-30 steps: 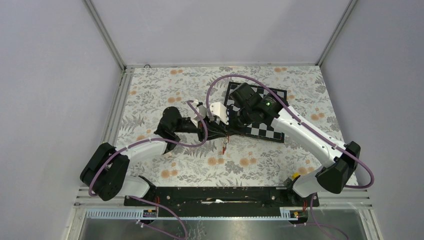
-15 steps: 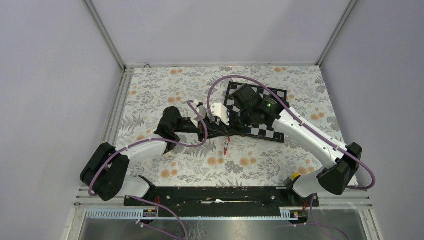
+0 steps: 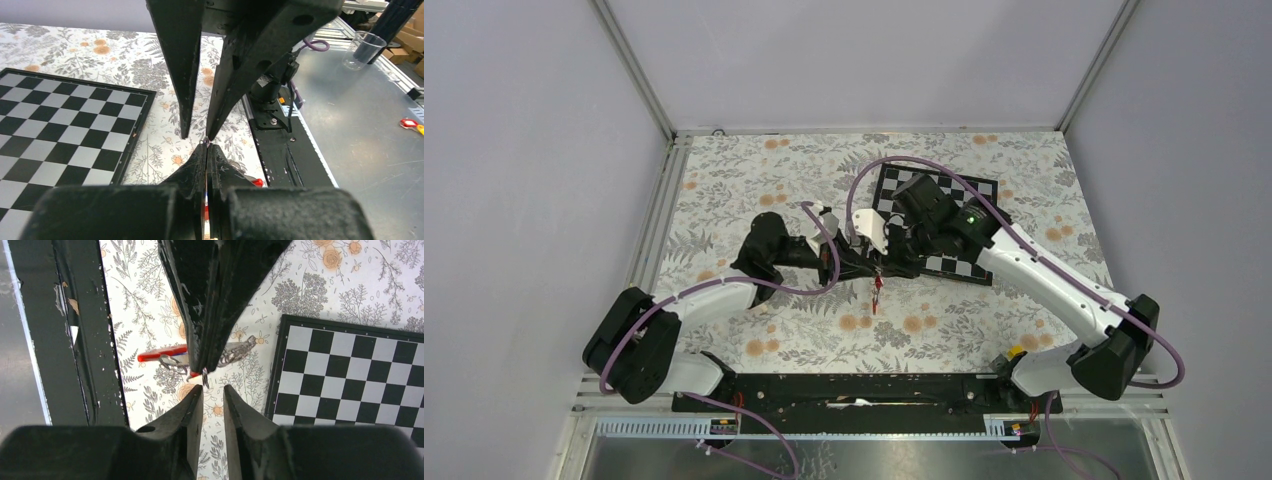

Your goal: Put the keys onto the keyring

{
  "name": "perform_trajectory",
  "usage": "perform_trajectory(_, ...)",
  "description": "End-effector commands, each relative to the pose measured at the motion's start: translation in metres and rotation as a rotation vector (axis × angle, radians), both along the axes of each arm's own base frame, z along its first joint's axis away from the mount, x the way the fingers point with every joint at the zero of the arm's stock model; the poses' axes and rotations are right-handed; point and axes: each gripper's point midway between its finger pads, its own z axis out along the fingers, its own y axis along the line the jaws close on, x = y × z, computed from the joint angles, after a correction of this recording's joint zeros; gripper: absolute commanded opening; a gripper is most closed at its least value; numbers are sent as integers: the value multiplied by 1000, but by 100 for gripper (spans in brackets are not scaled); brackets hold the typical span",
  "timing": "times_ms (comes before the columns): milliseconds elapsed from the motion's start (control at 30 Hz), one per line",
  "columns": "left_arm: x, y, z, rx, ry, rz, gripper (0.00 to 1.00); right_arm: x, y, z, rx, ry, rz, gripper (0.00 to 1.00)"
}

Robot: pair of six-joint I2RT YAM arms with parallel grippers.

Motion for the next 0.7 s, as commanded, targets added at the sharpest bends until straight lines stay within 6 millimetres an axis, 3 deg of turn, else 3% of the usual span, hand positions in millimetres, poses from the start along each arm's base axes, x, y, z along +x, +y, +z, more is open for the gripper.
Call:
perform_trajectory(0, -8, 4, 37, -65, -80, -50, 0, 3, -1, 19, 107, -28, -27, 30)
perform_trajectory(333, -13, 6, 56, -127, -14, -53, 0, -4, -7, 49, 394, 3, -14, 39)
perform_trajectory(667, -8, 4, 63, -182, 91, -14, 0, -19, -3, 53, 469, 63, 56, 40)
